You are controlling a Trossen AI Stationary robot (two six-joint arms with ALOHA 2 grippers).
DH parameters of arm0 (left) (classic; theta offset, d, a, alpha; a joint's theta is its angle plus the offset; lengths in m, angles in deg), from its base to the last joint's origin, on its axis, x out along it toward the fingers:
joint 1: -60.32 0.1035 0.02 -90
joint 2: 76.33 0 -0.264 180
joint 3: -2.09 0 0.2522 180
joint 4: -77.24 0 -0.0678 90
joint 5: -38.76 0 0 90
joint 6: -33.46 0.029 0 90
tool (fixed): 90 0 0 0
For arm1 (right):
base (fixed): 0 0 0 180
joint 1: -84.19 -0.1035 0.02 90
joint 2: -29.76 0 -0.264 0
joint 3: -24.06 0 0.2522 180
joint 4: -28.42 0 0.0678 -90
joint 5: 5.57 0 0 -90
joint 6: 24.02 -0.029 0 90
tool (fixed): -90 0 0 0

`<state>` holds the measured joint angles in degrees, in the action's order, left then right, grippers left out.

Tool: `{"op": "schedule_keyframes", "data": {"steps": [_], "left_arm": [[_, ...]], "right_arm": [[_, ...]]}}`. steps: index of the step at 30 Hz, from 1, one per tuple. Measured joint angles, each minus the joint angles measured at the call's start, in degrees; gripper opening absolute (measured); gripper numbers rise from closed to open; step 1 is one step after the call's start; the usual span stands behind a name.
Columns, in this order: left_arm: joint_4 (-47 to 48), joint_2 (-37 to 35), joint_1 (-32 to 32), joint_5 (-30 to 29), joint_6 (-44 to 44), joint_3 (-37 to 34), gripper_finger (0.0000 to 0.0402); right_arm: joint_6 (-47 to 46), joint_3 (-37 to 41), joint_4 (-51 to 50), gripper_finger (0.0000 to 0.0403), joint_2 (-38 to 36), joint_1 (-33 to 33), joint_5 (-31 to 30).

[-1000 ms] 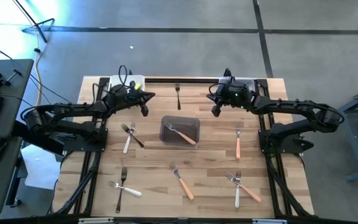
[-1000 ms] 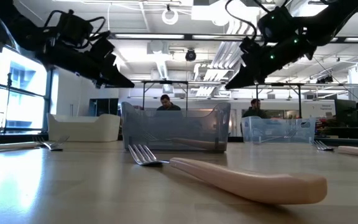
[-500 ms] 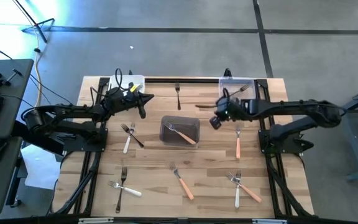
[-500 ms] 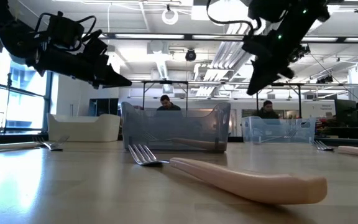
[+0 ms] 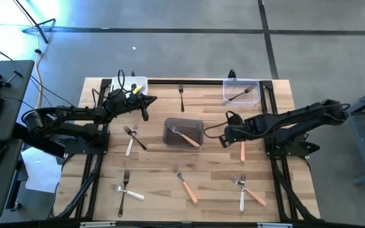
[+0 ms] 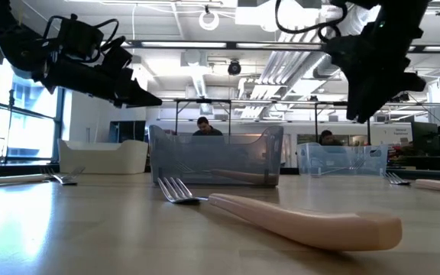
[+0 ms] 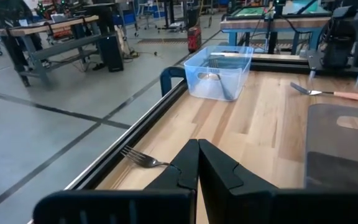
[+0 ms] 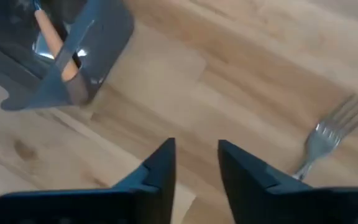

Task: Sort silverware by color (type)
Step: Put the top orange fork into the black bin

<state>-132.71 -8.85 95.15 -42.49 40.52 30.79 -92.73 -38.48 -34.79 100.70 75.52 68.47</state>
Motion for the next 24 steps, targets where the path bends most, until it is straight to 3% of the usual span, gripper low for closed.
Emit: {"op": "schedule_keyframes", "data": {"steps": [7, 11, 24], "left_arm": [[-1.18, 0.00, -0.02, 0.17, -0.84, 0.00, 0.0000], [-0.98, 0.00, -0.02, 1.44, -1.36, 0.00, 0.0000], [-0.68, 0.00, -0.02, 2.75, -1.43, 0.00, 0.0000]], "right_arm": [[-20.91, 2.26, -11.12, 0.0178, 1.54, -2.87, 6.74], [-26.05, 7.43, -8.64, 0.0188, 2.43, -0.30, 10.60], [-21.23, 18.57, 4.58, 0.0181, 2.58, 11.10, 6.77]]}}
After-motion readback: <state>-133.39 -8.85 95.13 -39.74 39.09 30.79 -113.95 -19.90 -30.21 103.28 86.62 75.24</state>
